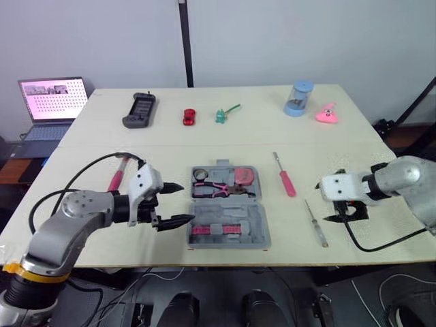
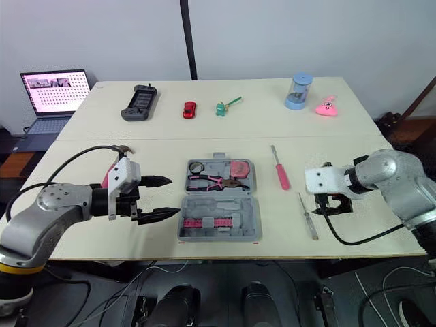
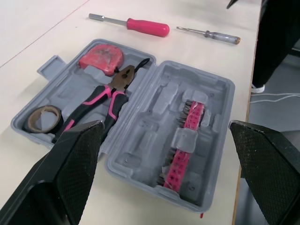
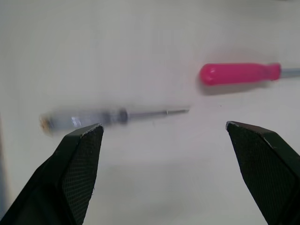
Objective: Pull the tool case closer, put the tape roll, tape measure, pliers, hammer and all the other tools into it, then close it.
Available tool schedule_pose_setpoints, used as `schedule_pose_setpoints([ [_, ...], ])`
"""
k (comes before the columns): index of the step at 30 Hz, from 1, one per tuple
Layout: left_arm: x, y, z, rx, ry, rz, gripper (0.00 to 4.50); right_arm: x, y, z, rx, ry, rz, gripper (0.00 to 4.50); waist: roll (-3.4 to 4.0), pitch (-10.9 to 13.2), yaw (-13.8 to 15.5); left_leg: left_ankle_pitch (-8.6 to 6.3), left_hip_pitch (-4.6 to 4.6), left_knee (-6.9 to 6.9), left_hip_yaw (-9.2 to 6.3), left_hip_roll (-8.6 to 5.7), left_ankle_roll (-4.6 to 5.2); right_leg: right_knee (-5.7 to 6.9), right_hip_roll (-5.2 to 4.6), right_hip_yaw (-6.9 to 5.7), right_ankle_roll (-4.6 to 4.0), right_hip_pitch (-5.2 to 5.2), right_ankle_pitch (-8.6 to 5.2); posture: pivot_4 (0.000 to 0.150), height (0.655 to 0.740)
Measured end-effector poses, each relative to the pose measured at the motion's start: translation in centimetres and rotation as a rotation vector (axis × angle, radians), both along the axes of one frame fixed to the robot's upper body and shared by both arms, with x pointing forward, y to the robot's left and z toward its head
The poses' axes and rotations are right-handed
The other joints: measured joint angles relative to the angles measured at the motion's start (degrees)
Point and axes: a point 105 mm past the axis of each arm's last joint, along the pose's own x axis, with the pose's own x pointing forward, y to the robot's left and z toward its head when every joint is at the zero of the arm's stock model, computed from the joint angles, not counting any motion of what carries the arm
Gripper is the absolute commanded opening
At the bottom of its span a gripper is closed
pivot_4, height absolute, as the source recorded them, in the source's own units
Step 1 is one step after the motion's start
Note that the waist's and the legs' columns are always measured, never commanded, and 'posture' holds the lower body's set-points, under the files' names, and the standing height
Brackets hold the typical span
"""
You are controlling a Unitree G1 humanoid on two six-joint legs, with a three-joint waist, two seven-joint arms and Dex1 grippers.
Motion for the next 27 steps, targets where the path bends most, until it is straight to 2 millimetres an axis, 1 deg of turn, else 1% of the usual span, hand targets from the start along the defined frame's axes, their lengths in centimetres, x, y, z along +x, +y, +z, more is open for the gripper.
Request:
schedule_pose_setpoints([
  [2,-0.4,0.0,-0.2,-0.008,0.004,0.007,4.50,0.7,-0.5,-0.4,-0.119,-0.022,0.142,4.43,0.04,0.04,-0.09,0.03,0.00,-0.01,0.08,0.01,-0.05,0.02,-0.01,0.05,0.00,-0.05,0.01,0.150,0.6741],
  [4,-0.7,-0.1,-0.3,-0.022,0.005,0.015,4.50,1.2,-0.4,-1.0,-0.213,-0.041,0.313,4.43,0.04,0.05,-0.18,0.03,0.01,-0.02,0.09,0.02,-0.06,0.05,0.02,0.06,-0.02,-0.09,0.00,0.150,0.6741],
  [8,-0.9,-0.1,-0.1,-0.028,-0.012,0.035,4.50,1.1,0.8,-3.1,-0.241,-0.026,0.524,4.43,0.02,0.06,-0.02,0.12,0.00,-0.03,0.08,0.01,-0.21,0.06,0.04,0.11,-0.03,-0.10,0.00,0.150,0.6741],
  [11,-1.1,0.0,-0.2,-0.037,-0.001,0.052,4.50,0.7,1.3,-4.4,-0.256,0.014,0.608,4.43,0.02,0.06,0.14,0.12,-0.02,-0.01,0.06,-0.01,-0.21,0.07,0.03,0.13,-0.03,-0.09,0.00,0.150,0.6741],
  [14,-1.2,0.0,-0.3,-0.033,0.000,0.063,4.50,0.5,1.5,-5.2,-0.275,0.038,0.651,4.43,0.02,0.06,0.08,0.11,-0.02,-0.01,0.05,-0.02,-0.20,0.09,0.03,0.13,-0.03,-0.09,0.00,0.150,0.6741],
  [16,-1.4,-0.1,-0.3,-0.031,-0.001,0.063,4.50,0.7,1.8,-5.3,-0.284,0.040,0.669,4.43,0.02,0.05,0.04,0.11,-0.01,-0.01,0.04,-0.01,-0.21,0.10,0.05,0.13,-0.04,-0.09,0.01,0.150,0.6741],
  [18,-1.4,-0.1,-0.2,-0.035,0.000,0.064,4.50,0.8,1.9,-5.3,-0.290,0.042,0.674,3.92,0.00,0.04,-0.02,0.11,-0.01,-0.01,0.03,0.00,-0.20,0.10,0.07,0.12,-0.04,-0.08,0.01,0.150,0.6741],
  [19,-1.4,0.0,-0.2,-0.034,0.000,0.069,4.50,0.7,1.8,-5.4,-0.302,0.051,0.678,3.58,-0.03,0.02,-0.05,0.11,-0.01,0.00,0.02,0.00,-0.20,0.10,0.08,0.12,-0.05,-0.08,0.01,0.150,0.6741],
  [23,-1.3,0.2,-0.1,-0.025,0.001,0.078,4.50,0.5,1.3,-5.7,-0.326,0.085,0.673,1.73,-0.07,0.00,-0.36,0.11,0.01,0.00,0.02,0.01,-0.20,0.10,0.10,0.12,-0.06,-0.07,0.02,0.150,0.6741],
  [26,-1.2,0.2,0.1,-0.025,-0.006,0.076,4.50,0.3,1.3,-5.8,-0.332,0.101,0.676,0.19,-0.07,0.00,-0.87,0.11,0.01,-0.01,-0.01,0.01,-0.20,0.12,0.11,0.11,-0.07,-0.07,0.01,0.150,0.6741],
  [27,-1.2,0.2,0.1,-0.024,-0.007,0.074,4.50,0.3,1.5,-5.8,-0.328,0.100,0.683,0.03,-0.07,0.00,-1.05,0.11,0.01,-0.01,-0.01,0.02,-0.19,0.12,0.11,0.11,-0.07,-0.07,0.01,0.150,0.6741],
])
